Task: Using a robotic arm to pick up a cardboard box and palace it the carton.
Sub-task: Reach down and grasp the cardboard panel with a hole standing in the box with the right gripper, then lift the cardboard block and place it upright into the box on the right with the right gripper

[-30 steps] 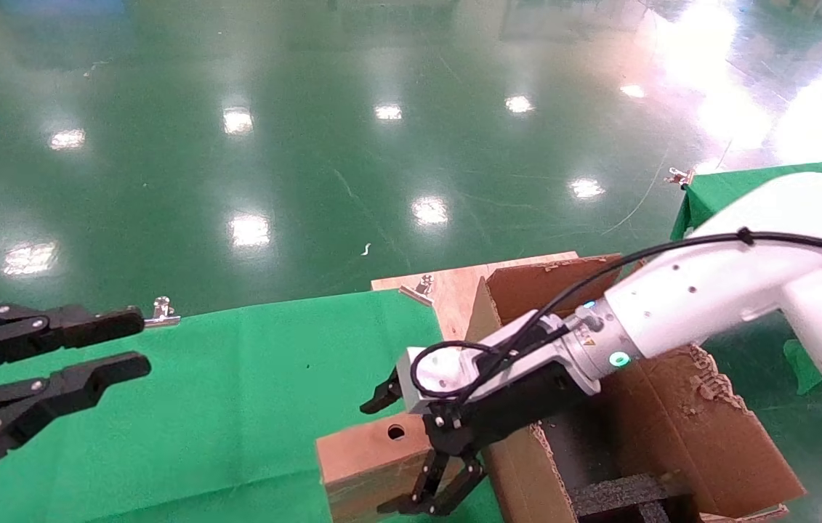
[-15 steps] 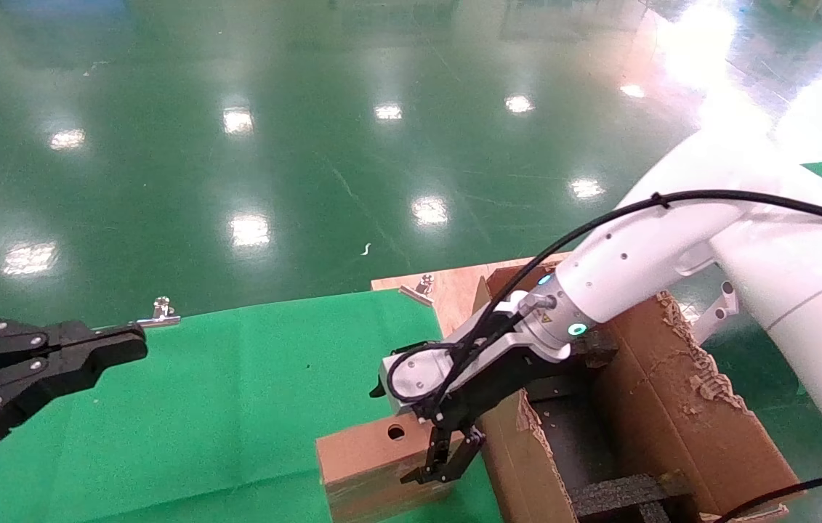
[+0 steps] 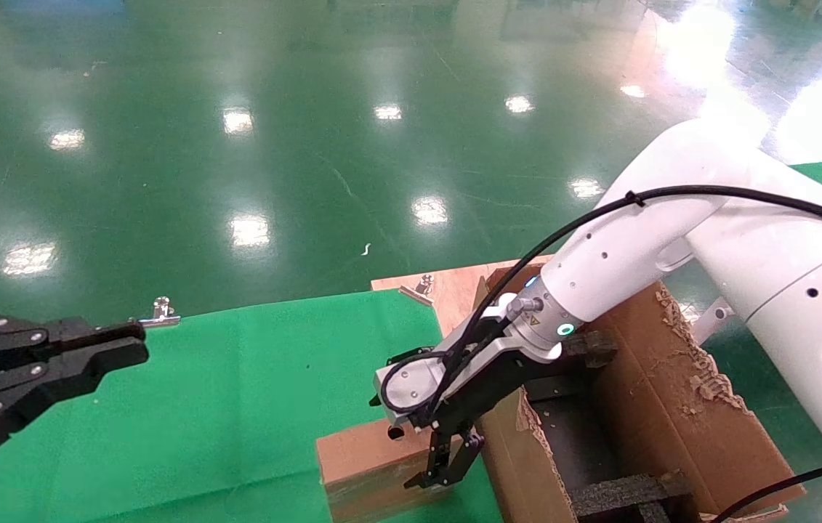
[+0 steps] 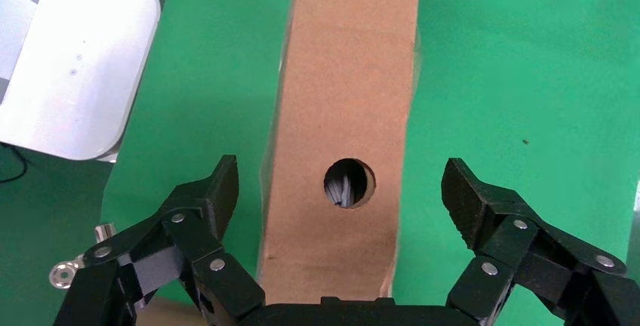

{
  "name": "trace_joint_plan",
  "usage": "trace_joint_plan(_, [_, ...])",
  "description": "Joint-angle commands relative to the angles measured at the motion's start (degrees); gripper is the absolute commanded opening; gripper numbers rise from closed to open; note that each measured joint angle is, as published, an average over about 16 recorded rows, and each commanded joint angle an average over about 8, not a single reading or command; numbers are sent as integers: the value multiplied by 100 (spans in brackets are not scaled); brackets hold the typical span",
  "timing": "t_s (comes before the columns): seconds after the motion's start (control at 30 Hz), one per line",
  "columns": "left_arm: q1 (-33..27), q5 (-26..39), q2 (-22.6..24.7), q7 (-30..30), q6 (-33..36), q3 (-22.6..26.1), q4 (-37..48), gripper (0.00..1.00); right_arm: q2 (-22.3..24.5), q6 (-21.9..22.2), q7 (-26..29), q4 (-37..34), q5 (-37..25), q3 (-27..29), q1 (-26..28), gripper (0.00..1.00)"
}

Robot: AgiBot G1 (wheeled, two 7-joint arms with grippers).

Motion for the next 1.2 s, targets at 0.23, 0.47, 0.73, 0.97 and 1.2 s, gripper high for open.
trace_joint_plan(0.23, [0,-1,0,0,0,0,0,100,27,3,4,29,24,36,-21,0])
trace_joint_plan(0.47, [0,-1,0,0,1,0,0,100,42,5,10,46,36,55,-34,0])
trace_joint_plan(0.73, [0,-1,0,0,1,0,0,100,50,7,15,55,43,68,-41,0])
trace_joint_plan(0.97, [0,-1,0,0,1,0,0,100,59,27,23,53,51,74,-41,0])
trace_joint_plan(1.2, [0,-1,0,0,1,0,0,100,184,17,114,-82,228,148,276,0])
